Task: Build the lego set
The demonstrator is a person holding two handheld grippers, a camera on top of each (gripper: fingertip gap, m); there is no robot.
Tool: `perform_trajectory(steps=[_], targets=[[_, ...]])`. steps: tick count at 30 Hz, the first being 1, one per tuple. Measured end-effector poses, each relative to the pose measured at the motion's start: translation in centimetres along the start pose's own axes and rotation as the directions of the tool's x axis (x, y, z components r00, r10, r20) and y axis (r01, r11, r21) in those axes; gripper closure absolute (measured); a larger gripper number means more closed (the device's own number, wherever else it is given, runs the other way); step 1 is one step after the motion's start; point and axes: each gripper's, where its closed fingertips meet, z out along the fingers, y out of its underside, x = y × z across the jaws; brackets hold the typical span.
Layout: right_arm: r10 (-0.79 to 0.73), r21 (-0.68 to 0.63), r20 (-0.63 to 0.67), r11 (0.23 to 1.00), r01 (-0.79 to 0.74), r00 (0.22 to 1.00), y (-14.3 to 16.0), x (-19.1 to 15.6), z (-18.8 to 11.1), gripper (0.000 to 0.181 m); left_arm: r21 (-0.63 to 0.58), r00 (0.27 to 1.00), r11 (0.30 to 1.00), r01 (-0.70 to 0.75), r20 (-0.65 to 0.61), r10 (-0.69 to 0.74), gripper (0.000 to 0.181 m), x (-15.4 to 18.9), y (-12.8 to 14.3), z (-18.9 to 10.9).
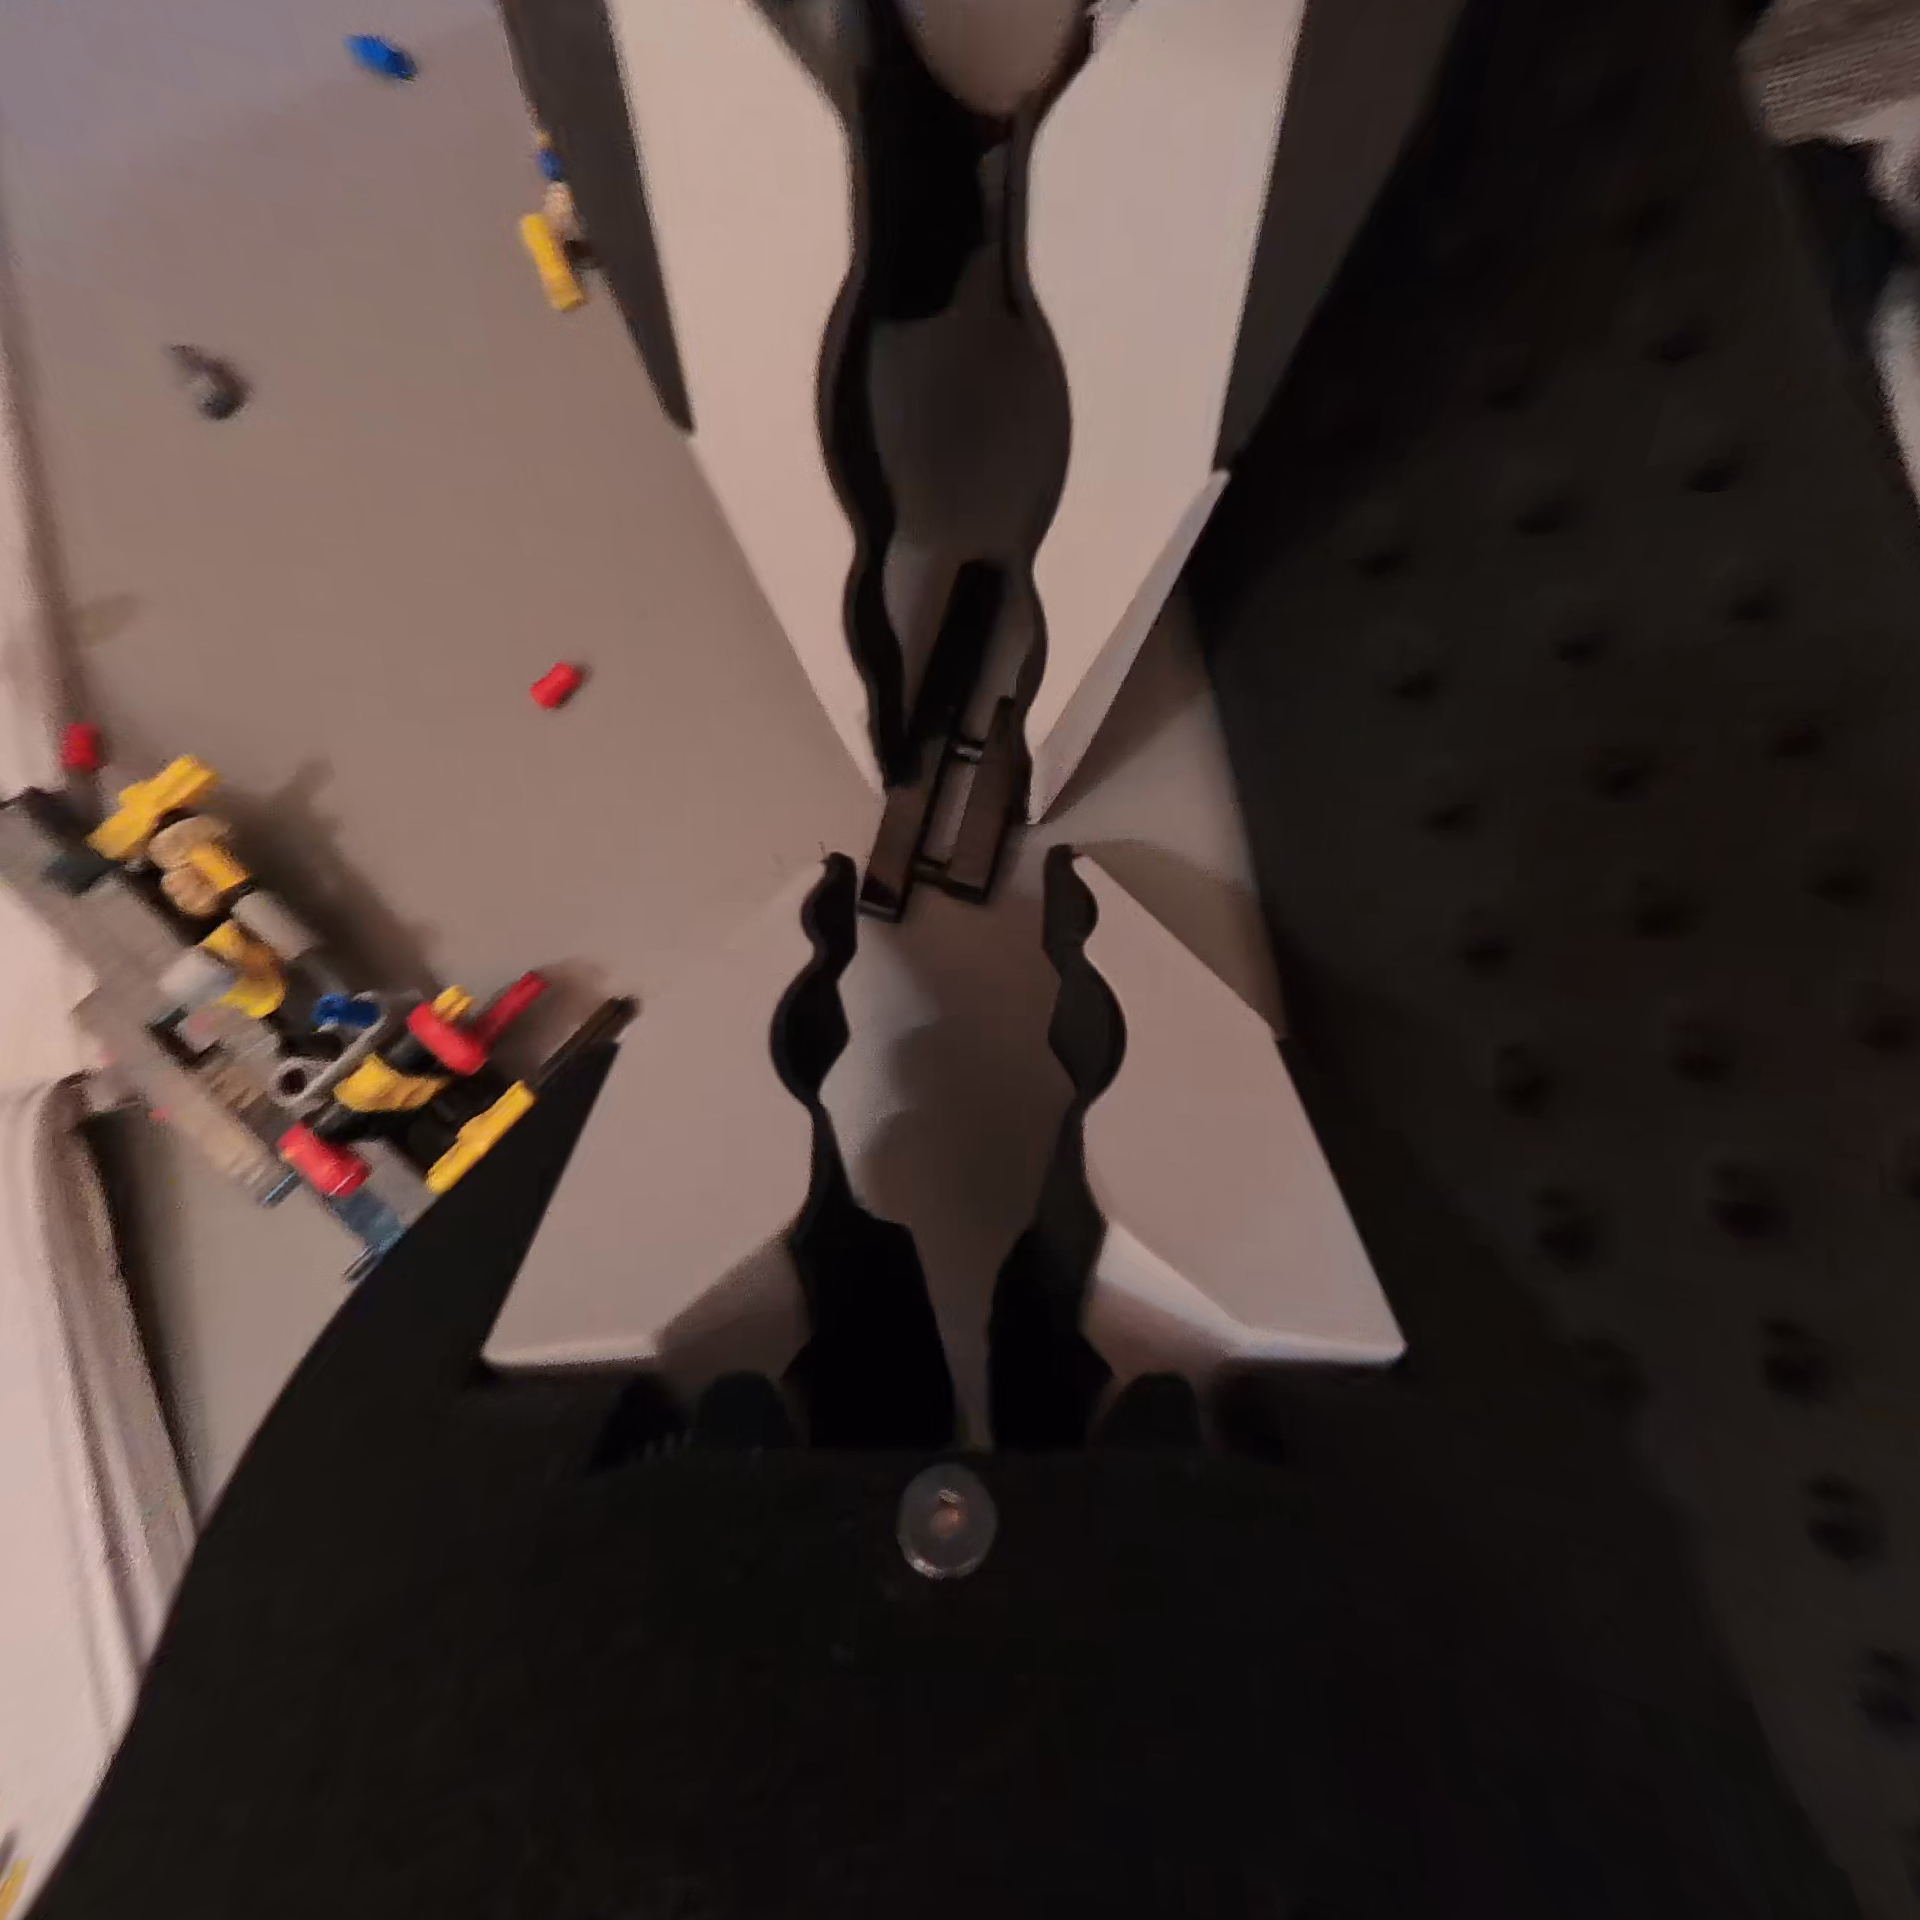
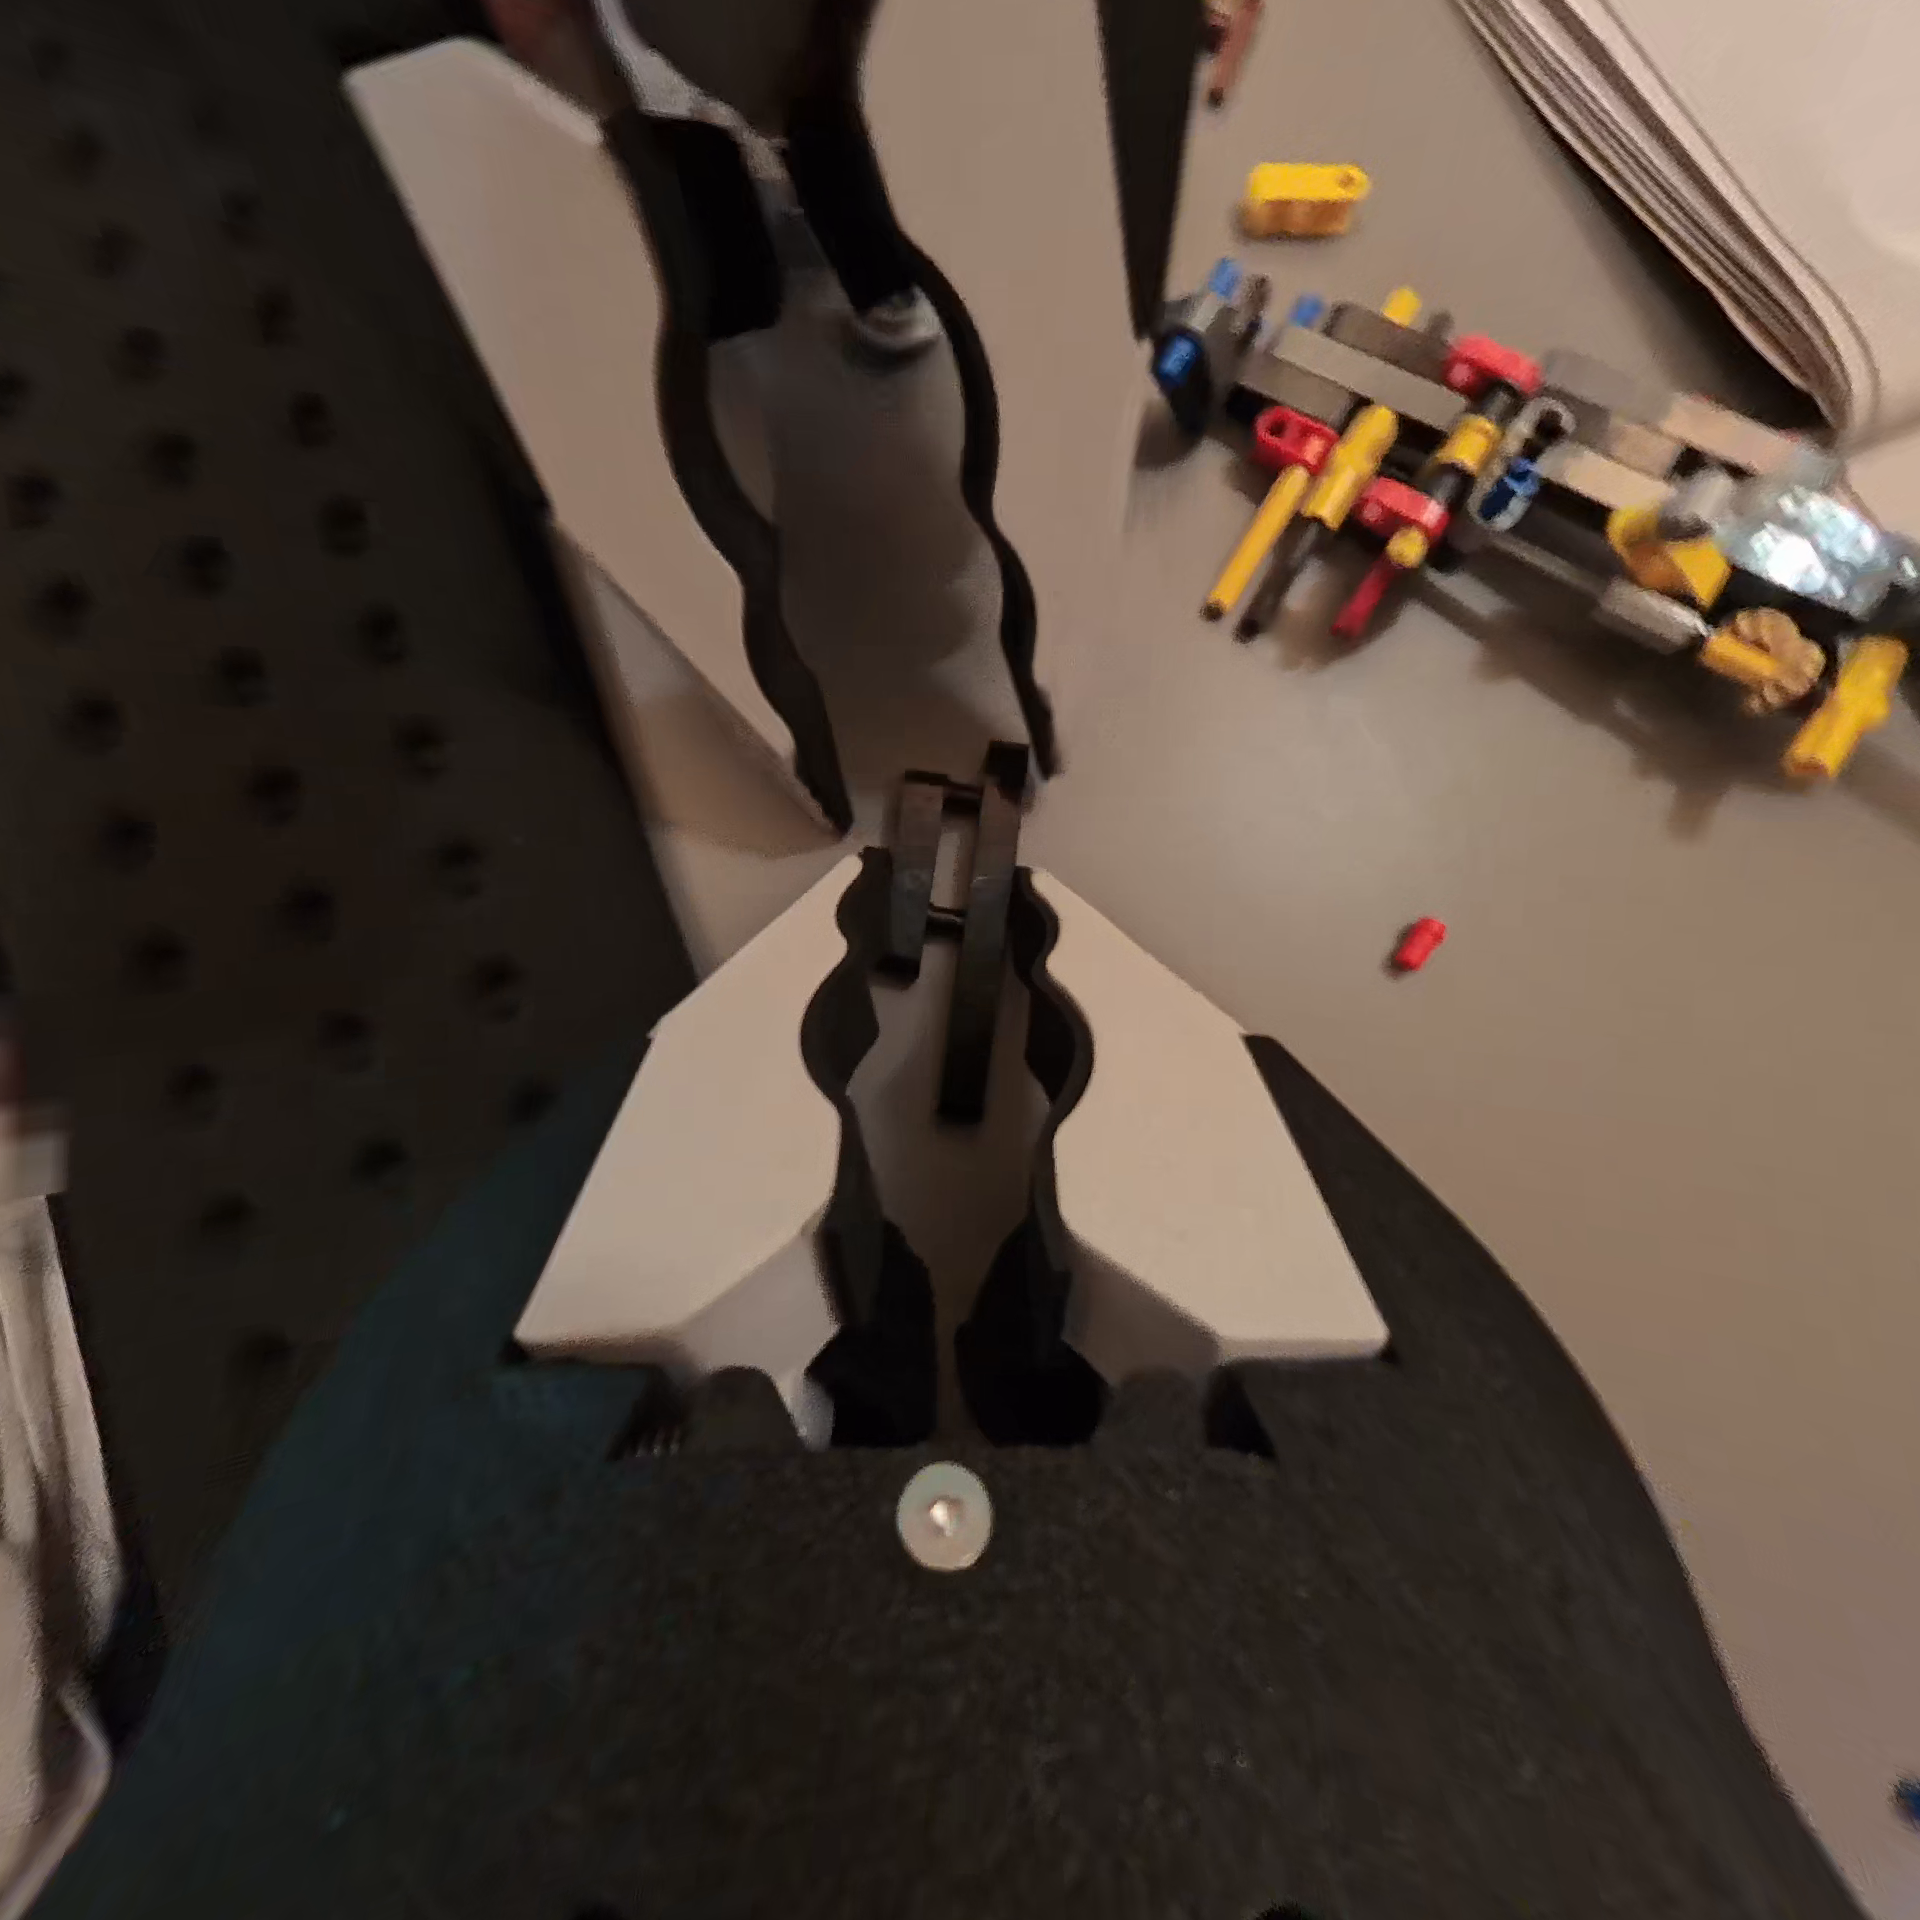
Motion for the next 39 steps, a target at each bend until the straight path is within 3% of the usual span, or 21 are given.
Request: perform_trajectory(steps=[5, 6, 8, 16, 34, 36, 39], targets=[[-0.138, 0.082, 0.143, 0.988, 0.127, 0.98, -0.4, -0.9, 0.3, 0.159, 0.004, 0.98, 0.992, 0.125, -0.158, -0.123, 0.15, 0.8, -0.1, 0.2], [-0.132, 0.083, 0.158, 0.989, 0.12, 0.979, -0.4, -0.7, 0.3, 0.159, 0.006, 0.978, 0.99, 0.138, -0.159, -0.135, 0.159, 0.7, -0.1, 0.2], [-0.13, 0.075, 0.177, 0.99, 0.119, 0.976, -0.4, -0.7, 0.2, 0.159, 0.01, 0.98, 0.989, 0.149, -0.136, -0.146, 0.159, 0.7, -0.1, 0.2], [-0.158, 0.034, 0.102, 0.987, 0.155, 0.982, 0.2, -0.4, -0.1, 0.159, 0.025, 0.984, 0.986, 0.163, -0.082, -0.16, 0.159, 0.7, -0.1, 0.3], [-0.192, 0.094, 0.116, 0.979, 0.181, 0.975, 0.2, -0.8, -0.2, 0.166, 0.064, 0.982, 0.98, 0.188, -0.043, -0.186, 0.166, 1.0, -0.3, 0.3], [-0.2, 0.095, 0.088, 0.977, 0.192, 0.976, 0.2, -0.5, -0.4, 0.157, 0.078, 0.978, 0.976, 0.203, -0.056, -0.199, 0.165, 1.5, -0.3, 0.3], [-0.193, 0.101, 0.081, 0.978, 0.184, 0.978, 0.4, -0.1, -1.4, 0.157, 0.093, 0.976, 0.972, 0.215, -0.043, -0.212, 0.165, 1.7, -0.5, 0.3]])
